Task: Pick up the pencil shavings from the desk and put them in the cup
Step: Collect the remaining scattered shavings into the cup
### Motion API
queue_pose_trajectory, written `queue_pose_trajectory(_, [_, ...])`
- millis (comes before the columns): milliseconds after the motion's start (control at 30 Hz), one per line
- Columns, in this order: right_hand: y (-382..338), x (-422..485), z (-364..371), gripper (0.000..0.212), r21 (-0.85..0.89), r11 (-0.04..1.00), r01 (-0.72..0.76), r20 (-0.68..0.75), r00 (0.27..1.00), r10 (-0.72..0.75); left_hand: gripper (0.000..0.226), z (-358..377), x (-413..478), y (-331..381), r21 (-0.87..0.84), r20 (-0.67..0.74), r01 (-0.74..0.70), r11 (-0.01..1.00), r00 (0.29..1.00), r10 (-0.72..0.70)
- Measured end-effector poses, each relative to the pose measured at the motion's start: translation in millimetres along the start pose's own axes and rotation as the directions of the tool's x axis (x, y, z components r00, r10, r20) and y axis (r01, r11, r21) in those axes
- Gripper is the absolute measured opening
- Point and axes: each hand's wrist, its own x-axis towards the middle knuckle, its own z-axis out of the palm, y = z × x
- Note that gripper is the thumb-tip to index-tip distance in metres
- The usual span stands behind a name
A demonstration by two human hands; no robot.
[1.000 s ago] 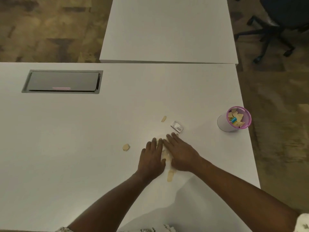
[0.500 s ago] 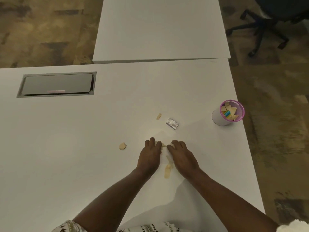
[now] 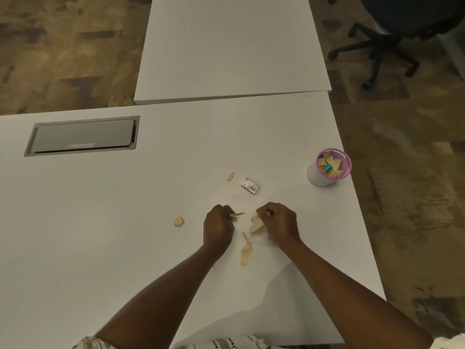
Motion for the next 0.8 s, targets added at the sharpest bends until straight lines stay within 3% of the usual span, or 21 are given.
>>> queue_pose_trajectory(100, [-4,2,-13,0.021,0.186,0.973,-0.137,0.017,0.991,0.136,0.029,-3,4,10,-0.142,-0.006,0.089,0.986,0.996,-0.091])
queue_pose_trajectory(233, [-12,3,-28,0.016,0.328,0.933,-0.147,0.016,0.989,0.150,0.025,-4,7,27,-0.194,0.018,0.144,0.970,0.989,-0.144])
queue_pose_trajectory(633, [-26,32,-106,0.014,0.499,0.865,-0.062,-0.149,0.977,0.155,0.020,9,20,120,-0.347,0.082,0.119,0.930,0.992,-0.096])
queue_pose_trajectory(800, [-19,62,-152,0.011,0.415,0.908,-0.053,-0.324,0.924,0.202,0.020,30,40,187,-0.431,0.102,0.067,0.900,0.994,-0.026])
